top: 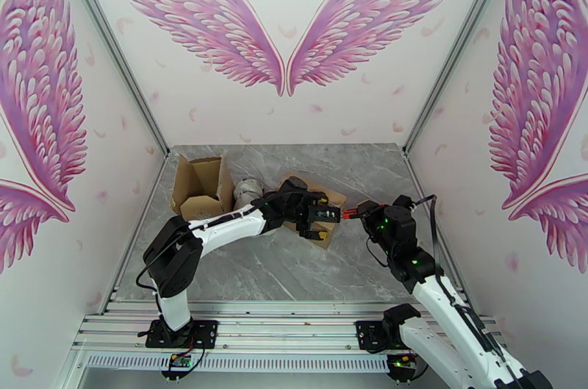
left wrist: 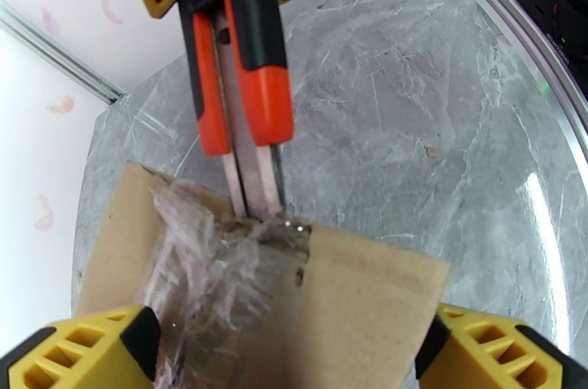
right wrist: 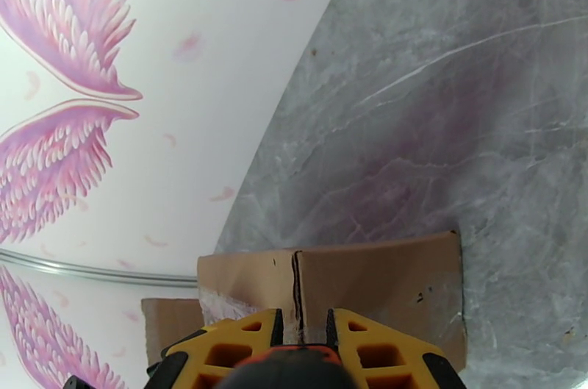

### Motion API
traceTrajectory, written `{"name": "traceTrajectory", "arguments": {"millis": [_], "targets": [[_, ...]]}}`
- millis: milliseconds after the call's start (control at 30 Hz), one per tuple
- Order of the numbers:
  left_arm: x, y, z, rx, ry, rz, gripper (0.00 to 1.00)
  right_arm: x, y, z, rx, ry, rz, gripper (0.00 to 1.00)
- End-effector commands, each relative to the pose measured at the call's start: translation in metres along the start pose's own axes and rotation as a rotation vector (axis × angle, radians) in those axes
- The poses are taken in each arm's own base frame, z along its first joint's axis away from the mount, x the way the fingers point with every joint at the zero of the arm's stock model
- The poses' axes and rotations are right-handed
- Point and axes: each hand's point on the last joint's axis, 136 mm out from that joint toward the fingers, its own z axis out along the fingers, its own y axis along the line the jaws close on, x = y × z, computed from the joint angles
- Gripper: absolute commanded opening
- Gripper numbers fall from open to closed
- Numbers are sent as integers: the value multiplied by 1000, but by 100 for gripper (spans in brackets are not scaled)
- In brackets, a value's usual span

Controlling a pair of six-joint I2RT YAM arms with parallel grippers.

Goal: Unpack the express box

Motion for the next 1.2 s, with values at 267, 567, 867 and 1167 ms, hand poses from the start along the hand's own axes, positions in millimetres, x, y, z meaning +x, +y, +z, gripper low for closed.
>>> {"name": "traceTrajectory", "arguments": {"millis": [267,567,867,1167], "targets": [[7,82,-15,-244,25,-80,93,67,-4,-22,7,468,-98,0],[25,71,-16,-171,78,-45,92,52,0,-27,-44,494,-73,0],[49,59,-9,-116,139,-65,91,40,12,-33,-110,530,-67,0],[55,56,-6,-106,151,-72,91,43,19,-39,-167,615,-67,0]]}}
